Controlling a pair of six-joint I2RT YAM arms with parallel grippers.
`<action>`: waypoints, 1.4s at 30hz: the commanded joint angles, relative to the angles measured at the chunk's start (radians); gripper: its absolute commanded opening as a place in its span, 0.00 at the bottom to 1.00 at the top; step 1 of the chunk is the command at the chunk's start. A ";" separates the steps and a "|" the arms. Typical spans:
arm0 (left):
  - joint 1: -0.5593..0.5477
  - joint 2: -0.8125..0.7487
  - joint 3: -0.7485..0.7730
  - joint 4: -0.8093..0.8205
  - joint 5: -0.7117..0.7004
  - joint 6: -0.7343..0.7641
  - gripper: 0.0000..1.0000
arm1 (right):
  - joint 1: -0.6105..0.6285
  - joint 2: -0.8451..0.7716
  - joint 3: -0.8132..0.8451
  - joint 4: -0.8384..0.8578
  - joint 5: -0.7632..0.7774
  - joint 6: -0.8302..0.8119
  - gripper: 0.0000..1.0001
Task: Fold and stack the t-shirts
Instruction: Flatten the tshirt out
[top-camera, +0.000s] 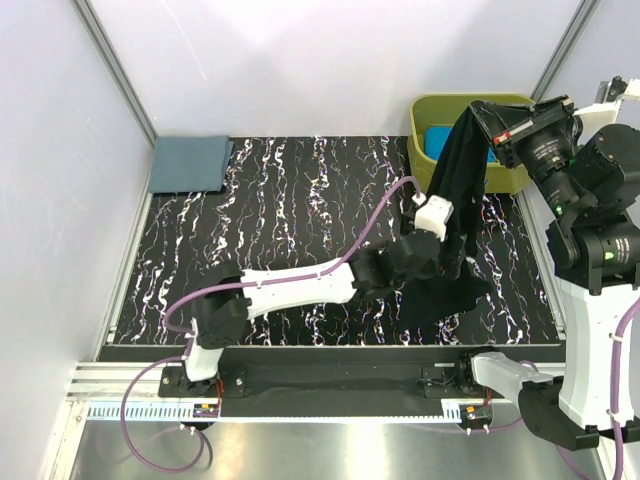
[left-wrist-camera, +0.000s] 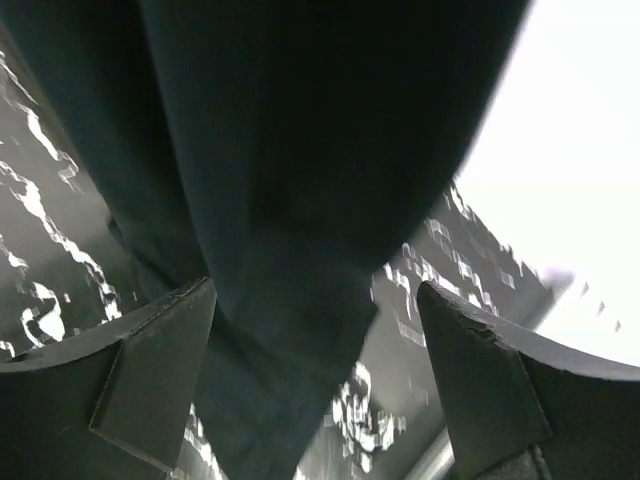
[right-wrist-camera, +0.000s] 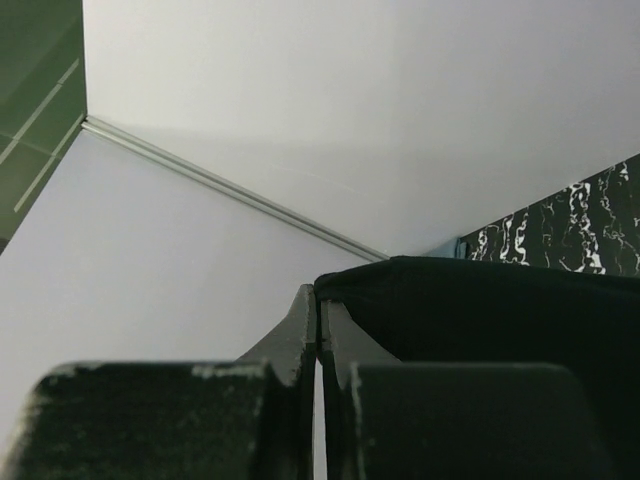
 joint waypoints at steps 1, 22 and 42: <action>0.005 0.034 0.112 0.032 -0.107 -0.003 0.84 | -0.003 -0.029 0.023 0.072 -0.040 0.058 0.00; 0.036 -0.100 0.081 -0.118 -0.067 0.121 0.00 | -0.003 -0.072 -0.030 0.048 0.005 -0.003 0.00; 0.050 -0.837 -0.089 -0.521 0.478 -0.018 0.00 | -0.001 0.010 0.196 0.239 0.214 -0.552 0.00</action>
